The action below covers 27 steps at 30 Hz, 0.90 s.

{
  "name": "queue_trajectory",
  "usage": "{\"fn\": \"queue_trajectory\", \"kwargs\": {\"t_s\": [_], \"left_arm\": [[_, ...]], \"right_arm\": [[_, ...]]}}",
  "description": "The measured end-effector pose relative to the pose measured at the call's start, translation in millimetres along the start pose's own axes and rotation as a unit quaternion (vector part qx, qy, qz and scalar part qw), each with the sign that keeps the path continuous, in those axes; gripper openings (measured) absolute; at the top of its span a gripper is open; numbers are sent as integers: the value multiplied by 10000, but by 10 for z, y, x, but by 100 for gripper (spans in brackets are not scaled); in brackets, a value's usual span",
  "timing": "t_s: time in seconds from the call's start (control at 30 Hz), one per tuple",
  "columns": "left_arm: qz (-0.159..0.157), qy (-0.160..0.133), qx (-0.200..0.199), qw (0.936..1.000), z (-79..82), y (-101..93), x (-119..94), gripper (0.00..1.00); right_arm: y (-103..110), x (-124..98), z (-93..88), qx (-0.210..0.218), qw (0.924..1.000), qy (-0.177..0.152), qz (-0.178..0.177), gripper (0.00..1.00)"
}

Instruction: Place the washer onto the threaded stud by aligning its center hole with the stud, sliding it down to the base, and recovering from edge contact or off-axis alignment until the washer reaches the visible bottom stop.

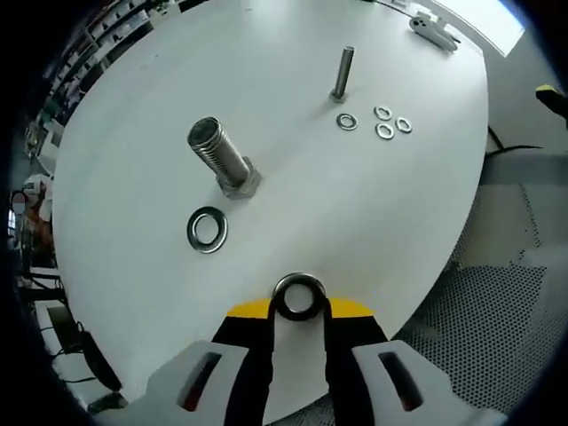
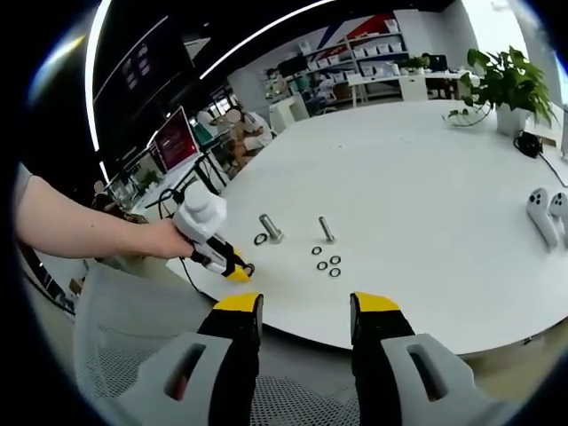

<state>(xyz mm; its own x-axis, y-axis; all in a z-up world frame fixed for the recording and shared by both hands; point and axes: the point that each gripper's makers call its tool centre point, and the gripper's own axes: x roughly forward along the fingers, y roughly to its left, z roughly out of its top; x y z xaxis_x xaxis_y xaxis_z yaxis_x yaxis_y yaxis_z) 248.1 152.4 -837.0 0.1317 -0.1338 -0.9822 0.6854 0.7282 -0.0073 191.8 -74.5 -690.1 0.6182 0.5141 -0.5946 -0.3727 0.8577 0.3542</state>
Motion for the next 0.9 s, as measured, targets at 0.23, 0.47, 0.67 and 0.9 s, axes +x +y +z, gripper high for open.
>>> {"fn": "queue_trajectory", "kwargs": {"t_s": [0.23,0.47,0.67,0.9], "left_arm": [[-13,21,120,9999,50,51,-73,0],[143,29,635,9979,9,138,-46,0],[-76,48,309,9995,-15,0,3,0],[-18,-50,87,9999,14,73,-36,0]], "right_arm": [[-2,-1,-2,2,10000,5,-5,42],[0,1,-8,-18,10000,23,5,42],[-2,2,-9,-18,10000,30,0,42],[0,6,-12,-29,10000,42,10,42]]}}
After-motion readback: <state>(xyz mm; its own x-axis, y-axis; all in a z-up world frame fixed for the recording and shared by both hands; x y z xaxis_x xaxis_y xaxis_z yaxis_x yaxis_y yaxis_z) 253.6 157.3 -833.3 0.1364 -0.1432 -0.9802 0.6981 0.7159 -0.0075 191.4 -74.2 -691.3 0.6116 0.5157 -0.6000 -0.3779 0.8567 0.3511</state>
